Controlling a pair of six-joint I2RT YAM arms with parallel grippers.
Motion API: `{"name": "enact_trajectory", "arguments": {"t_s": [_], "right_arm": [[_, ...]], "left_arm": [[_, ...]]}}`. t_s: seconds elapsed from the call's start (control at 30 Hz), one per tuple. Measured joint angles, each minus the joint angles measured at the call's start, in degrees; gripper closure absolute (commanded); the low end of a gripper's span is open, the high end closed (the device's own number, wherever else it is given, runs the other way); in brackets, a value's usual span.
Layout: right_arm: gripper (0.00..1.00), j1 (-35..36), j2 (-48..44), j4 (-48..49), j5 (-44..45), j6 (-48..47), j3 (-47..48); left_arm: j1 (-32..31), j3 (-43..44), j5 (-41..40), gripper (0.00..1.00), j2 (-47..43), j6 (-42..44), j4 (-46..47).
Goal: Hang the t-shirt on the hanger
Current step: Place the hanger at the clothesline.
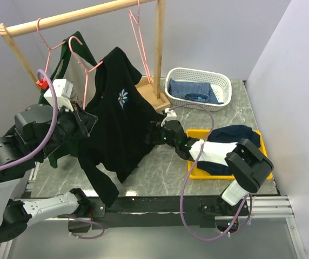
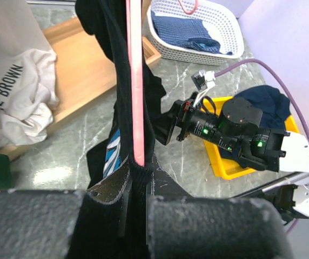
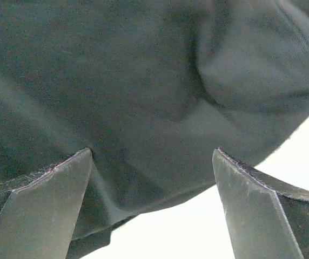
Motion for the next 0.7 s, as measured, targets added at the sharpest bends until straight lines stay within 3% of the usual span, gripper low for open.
{"name": "enact_trajectory", "arguments": {"t_s": [0.37, 0.47, 0.53, 0.57, 0.6, 0.63, 0.67, 0.7], "right_arm": [[0.01, 0.8, 3.3, 0.9, 5.3, 8.9, -3.6], [0.06, 2.6, 6.3, 0.7, 5.5, 11.2, -2.6], [0.17, 3.5, 7.8, 0.8, 5.4, 12.8, -2.2], [0.27, 3.9, 8.5, 1.4, 5.4, 13.5, -1.9], [0.68, 4.2, 9.1, 1.5, 5.2, 14.2, -1.4], [0.88, 4.3, 10.1, 1.7, 5.0, 14.9, -0.4], [1.0, 4.3, 10.8, 1.7, 4.7, 14.8, 0.3], [1.0, 4.3, 11.3, 1.5, 4.5, 15.3, 1.2]], "left_arm": [[0.0, 2.8, -2.2, 0.99, 2.0, 1.5, -1.5], [0.0, 2.8, -2.3, 0.99, 2.4, 2.0, -1.5], [0.0, 2.8, -2.3, 0.99, 2.5, 2.1, -1.5], [0.0, 2.8, -2.3, 0.99, 2.6, 2.1, -1.5], [0.0, 2.8, -2.3, 0.99, 2.6, 2.1, -1.5], [0.0, 2.8, -2.3, 0.99, 2.6, 2.1, -1.5], [0.0, 2.8, -2.3, 0.99, 2.5, 2.1, -1.5], [0.0, 2.8, -2.4, 0.99, 2.5, 2.1, -1.5]]}}
